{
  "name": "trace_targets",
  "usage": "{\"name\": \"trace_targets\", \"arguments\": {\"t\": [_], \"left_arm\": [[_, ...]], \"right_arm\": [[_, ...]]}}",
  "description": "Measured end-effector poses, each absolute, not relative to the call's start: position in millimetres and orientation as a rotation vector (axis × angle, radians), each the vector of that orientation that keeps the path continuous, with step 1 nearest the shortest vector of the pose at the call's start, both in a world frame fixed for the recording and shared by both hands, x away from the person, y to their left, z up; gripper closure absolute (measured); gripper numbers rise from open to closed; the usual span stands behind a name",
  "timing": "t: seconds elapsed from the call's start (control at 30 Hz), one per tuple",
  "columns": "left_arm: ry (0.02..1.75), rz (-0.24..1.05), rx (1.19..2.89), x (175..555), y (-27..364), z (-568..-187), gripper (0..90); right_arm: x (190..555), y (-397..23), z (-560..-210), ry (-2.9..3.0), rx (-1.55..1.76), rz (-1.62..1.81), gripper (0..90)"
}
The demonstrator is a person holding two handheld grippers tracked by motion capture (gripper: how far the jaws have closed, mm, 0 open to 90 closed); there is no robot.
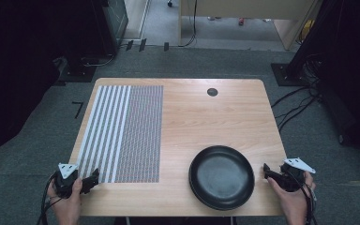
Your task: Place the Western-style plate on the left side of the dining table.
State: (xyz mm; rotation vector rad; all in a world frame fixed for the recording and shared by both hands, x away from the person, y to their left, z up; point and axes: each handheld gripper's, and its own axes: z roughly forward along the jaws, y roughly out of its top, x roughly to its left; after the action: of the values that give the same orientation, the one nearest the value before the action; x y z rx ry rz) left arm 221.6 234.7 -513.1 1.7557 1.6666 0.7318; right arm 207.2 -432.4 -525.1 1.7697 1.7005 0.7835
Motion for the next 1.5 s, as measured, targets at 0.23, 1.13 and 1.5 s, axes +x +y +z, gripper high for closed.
{"name": "trace_targets", "arguments": {"t": [0.23, 1.13, 1.5], "left_arm": [[1.595, 0.680, 1.747, 222, 213, -498, 2.3], [1.249, 0.493, 1.812, 246, 83, -447, 2.4], [1.115, 0.352, 1.877, 229, 23, -457, 2.4]], "right_arm": [[208, -432, -525, 1.708, 1.766, 0.784, 15.6], [207, -430, -526, 1.695, 1.782, 0.769, 13.5], [206, -430, -525, 1.688, 1.787, 0.768, 13.6]]}}
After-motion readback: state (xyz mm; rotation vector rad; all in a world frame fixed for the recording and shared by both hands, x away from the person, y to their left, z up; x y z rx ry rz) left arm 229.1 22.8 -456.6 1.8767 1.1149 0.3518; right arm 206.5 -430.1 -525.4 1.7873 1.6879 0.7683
